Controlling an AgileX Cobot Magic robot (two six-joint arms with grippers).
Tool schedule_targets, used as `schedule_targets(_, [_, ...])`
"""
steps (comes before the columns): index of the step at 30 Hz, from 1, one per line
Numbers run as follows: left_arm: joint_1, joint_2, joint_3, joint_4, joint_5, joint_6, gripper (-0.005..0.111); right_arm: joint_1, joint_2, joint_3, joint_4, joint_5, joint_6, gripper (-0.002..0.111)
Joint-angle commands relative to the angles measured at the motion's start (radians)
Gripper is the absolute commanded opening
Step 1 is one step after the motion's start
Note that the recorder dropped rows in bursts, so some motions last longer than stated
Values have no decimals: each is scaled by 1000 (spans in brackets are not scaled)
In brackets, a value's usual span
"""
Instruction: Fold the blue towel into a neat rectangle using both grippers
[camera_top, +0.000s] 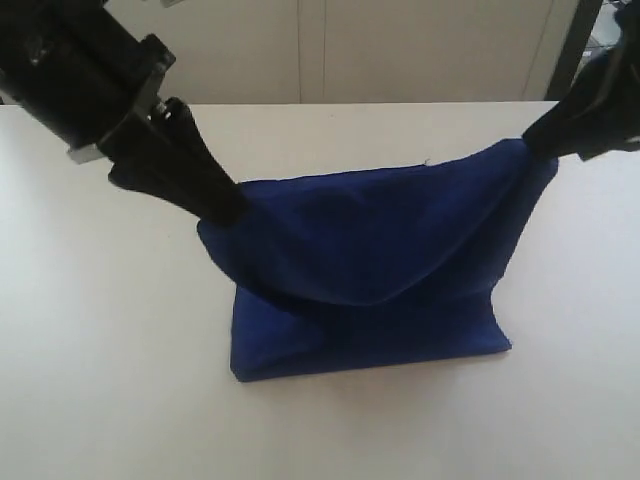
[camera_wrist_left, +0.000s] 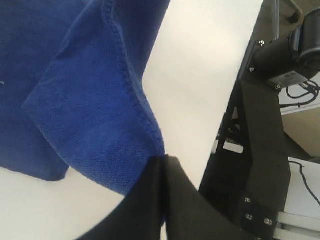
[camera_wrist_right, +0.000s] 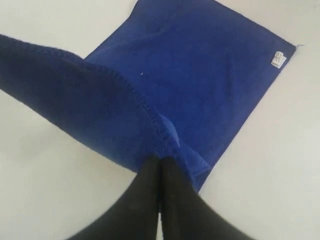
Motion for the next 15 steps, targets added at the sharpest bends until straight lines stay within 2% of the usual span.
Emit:
schedule_targets(1, [-71, -94, 45, 29, 48, -58, 0, 0, -114, 44, -8, -7, -8, 0])
schedule_targets(7, [-165, -193, 47, 32, 58, -106, 0, 0, -241, 54, -51, 20, -11, 0])
schedule_targets(15, [-185, -202, 47, 86, 91, -140, 0, 0, -292, 104, -55, 28, -40, 0])
